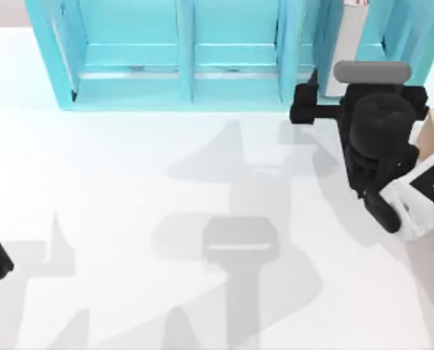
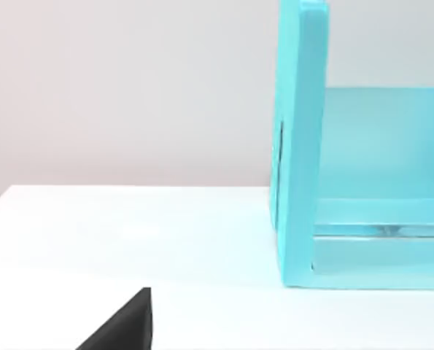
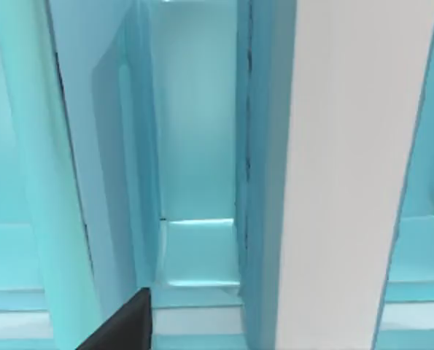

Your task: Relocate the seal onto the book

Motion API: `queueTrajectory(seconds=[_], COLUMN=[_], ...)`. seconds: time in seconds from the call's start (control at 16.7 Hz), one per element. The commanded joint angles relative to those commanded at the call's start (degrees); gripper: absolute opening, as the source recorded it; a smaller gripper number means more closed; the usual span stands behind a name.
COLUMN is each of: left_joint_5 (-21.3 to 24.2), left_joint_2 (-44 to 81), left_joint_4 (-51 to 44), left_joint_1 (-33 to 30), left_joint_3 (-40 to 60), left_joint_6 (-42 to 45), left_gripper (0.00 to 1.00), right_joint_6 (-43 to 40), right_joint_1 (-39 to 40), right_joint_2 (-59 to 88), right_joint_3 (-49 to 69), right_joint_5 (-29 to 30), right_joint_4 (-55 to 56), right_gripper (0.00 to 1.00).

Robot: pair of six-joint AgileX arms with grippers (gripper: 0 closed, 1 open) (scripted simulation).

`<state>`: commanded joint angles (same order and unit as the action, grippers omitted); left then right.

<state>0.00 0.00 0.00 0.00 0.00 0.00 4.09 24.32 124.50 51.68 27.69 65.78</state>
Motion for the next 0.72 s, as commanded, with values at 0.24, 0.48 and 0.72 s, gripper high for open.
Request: queueTrajectory(seconds=[0.24, 0.48, 0.72], left_joint_5=[0.0, 0.0, 0.0], left_joint_2=[0.0, 0.0, 0.0], left_joint_4=[0.0, 0.0, 0.0], left_joint_1=[0.0, 0.0, 0.0], left_joint_3=[0.0, 0.0, 0.0], left_joint_6=[0.0, 0.0, 0.0], left_gripper=[1.0, 1.0, 1.0], right_joint_6=[-0.4, -0.8, -0.8], right_joint_1=[-2.3, -4.5, -5.0], right_joint_2=[5.8, 10.5, 11.4], right_joint_3=[10.3, 19.6, 21.3], right_joint_5=[-2.2, -4.4, -4.9], right_joint_4=[-4.3, -8.5, -9.4], right_gripper=[1.0, 1.0, 1.0])
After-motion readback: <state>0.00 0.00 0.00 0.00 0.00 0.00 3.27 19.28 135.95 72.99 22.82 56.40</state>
